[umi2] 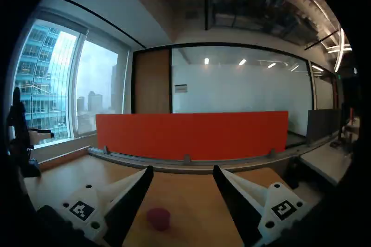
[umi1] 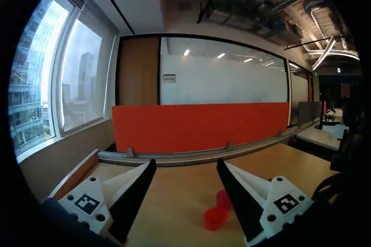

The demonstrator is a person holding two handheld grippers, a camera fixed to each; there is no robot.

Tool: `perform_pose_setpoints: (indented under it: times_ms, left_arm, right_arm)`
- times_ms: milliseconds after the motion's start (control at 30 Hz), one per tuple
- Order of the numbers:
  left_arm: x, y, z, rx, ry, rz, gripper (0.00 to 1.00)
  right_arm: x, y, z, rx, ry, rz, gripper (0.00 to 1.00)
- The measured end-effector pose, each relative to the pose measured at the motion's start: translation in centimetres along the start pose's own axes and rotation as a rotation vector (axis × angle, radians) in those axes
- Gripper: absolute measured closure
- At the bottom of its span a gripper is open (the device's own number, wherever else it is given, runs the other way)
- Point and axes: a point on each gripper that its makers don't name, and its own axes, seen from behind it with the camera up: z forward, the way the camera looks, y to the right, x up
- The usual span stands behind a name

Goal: Pour water

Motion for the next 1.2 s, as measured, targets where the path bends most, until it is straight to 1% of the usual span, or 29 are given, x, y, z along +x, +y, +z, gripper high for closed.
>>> perform_pose_setpoints:
  times_ms: [200, 333, 600, 767, 900, 1200]
  left_arm:
    - [-0.3, 2.6, 0.3, -0.103, -0.011, 0.021, 0.03]
    - [-0.7, 3.7, 0.5, -0.144, -0.023, 0.017, 0.03]
    - [-0.7, 5.0, 0.6, -0.209, -0.020, 0.005, 0.03]
    - [-0.3, 5.5, 0.3, -0.240, -0.008, 0.000, 0.03]
    - [-0.2, 5.9, 0.0, -0.266, -0.005, 0.006, 0.03]
    - [-0.9, 7.3, -0.7, -0.337, -0.014, 0.019, 0.03]
  right_arm:
    - [0.4, -1.6, -0.3, 0.088, 0.009, -0.010, 0.00]
    - [0.7, -2.7, -0.6, 0.144, 0.010, -0.017, 0.00]
    - [0.8, -4.7, -1.3, 0.241, 0.003, -0.031, 0.00]
    - [1.0, -5.0, -1.3, 0.263, 0.007, -0.022, 0.00]
    - [1.1, -5.3, -1.3, 0.277, 0.010, -0.032, 0.00]
    - [0.4, -6.7, -1.6, 0.324, -0.027, -0.048, 0.00]
